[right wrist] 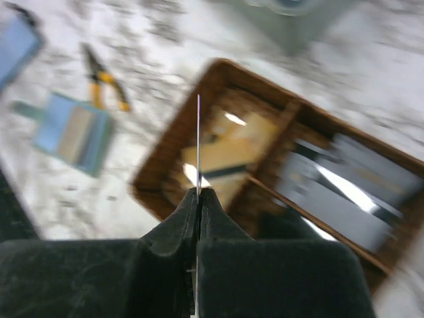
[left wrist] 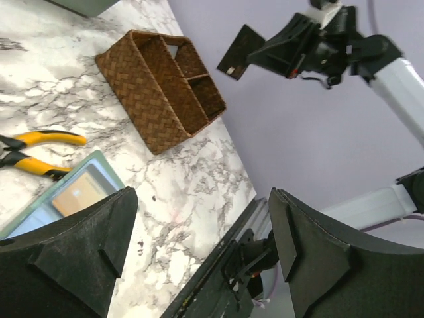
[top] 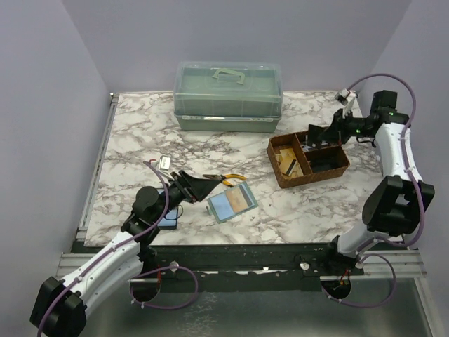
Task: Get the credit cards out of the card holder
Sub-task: Place the credit card in the storage box.
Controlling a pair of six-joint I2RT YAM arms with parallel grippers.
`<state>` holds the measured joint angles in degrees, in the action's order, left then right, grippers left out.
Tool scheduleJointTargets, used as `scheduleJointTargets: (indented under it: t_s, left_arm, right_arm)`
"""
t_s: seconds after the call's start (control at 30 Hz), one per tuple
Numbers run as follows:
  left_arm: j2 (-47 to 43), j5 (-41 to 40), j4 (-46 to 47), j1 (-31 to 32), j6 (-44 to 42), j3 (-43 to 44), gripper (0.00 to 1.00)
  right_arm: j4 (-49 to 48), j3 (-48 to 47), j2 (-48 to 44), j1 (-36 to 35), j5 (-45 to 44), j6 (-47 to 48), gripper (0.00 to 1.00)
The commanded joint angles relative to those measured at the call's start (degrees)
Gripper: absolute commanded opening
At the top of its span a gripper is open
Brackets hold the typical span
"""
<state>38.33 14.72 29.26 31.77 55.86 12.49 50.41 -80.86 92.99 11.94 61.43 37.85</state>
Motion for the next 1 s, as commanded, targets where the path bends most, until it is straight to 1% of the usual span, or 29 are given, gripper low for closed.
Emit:
scheduleJointTargets:
  t_s: [0.0, 0.1, 0.17, 0.23, 0.47, 0.63, 0.8, 0.87, 0.97]
  left_arm:
    - [-0.96, -1.64, -6.34, -0.57, -3.35, 1.18, 0.88]
    - [0.3, -1.37, -6.49, -0.65, -4.35, 1.54, 0.88]
    - [1.27, -1.07, -6.49, -0.66, -4.85, 1.86, 0.88]
    - [2.03, -0.86, -6.45, -0.64, -5.05, 2.07, 0.88]
    - [2.29, 0.07, -6.23, -0.68, -5.96, 2.72, 0.88]
    - [1.46, 0.66, -6.21, -0.65, -5.99, 2.89, 0.88]
    - [0.89, 0.57, -6.29, -0.71, -5.69, 2.72, 0.88]
    - [0.55, 0.7, -6.32, -0.73, -5.71, 2.63, 0.88]
    - [-0.03, 0.67, -6.47, -0.72, -5.68, 2.3, 0.87]
  right_arm:
    - [10.48, -7.69, -1.84, 1.23, -25.92, 14.99, 0.0]
    - [12.92, -11.96, -0.79, 1.18, -34.75, 22.0, 0.0]
    - [14.89, -13.9, 0.15, 1.24, -37.85, 27.46, 0.0]
    - [15.61, -13.94, 0.5, 0.76, -39.96, 32.11, 0.0]
    - [7.84, -3.29, -1.08, -5.33, -51.87, 44.0, 0.0]
    - [8.69, -0.17, 0.34, -9.43, -55.82, 53.7, 0.0]
    - [4.76, 4.28, 1.35, -13.55, -60.97, 59.13, 0.0]
    - [5.47, 3.92, 2.82, -14.47, -63.11, 59.78, 0.01]
    - [7.83, 2.34, 4.87, -15.07, -63.64, 59.64, 0.02]
